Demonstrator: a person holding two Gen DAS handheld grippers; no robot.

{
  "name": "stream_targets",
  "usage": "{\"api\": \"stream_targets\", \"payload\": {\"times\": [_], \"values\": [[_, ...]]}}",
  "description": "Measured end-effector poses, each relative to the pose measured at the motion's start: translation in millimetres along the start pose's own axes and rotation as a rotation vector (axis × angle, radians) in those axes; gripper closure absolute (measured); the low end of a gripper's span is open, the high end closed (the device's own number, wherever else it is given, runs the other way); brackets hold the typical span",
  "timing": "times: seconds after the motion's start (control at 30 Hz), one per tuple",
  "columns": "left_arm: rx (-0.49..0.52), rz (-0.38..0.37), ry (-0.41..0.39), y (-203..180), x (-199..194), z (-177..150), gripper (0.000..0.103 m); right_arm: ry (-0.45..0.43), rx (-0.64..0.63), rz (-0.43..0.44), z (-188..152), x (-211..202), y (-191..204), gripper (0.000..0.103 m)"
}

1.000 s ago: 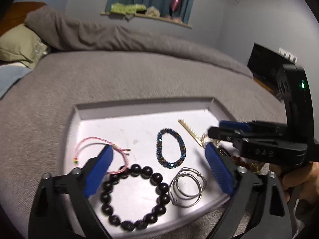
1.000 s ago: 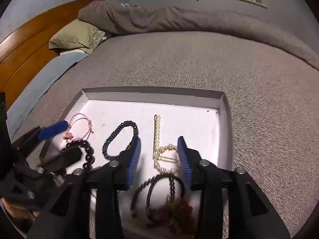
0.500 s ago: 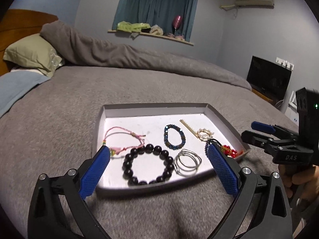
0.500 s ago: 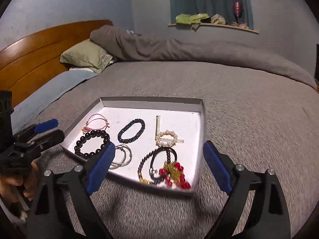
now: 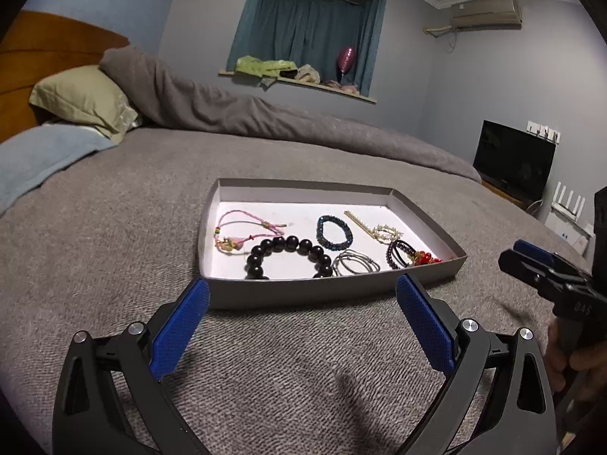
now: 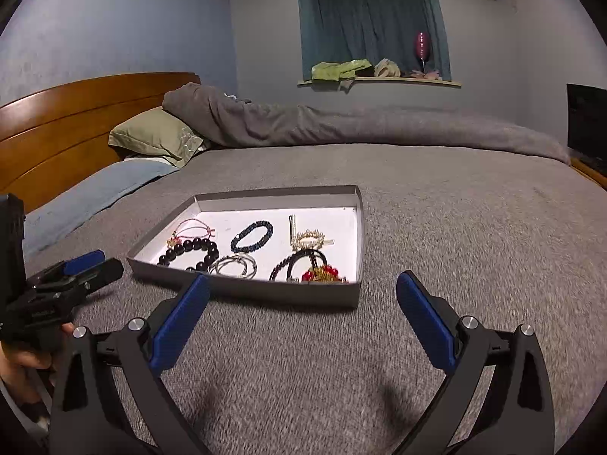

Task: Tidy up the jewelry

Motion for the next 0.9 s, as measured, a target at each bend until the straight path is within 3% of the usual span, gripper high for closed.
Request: {"api": "stream_targets", "payload": {"times": [0.2, 0.9], "values": [[0.04, 0.016, -0.036, -6, -10, -2, 0.005, -0.02, 0.01, -0.028, -13, -6, 1, 0.006], [0.062, 0.039, -0.042, -8, -13, -10, 0.005, -0.086, 0.007, -0.01, -17, -20, 2, 0.005]]}}
Point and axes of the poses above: each gripper's, at about its wrist camera, not at the fingertips, and x roughly the way its jaws point, y to its left, z to its top, the point moved 6 cm from there along x, roughly the way its jaws point, and after that the axes turned 2 degrees about x, right-handed, at the moved point
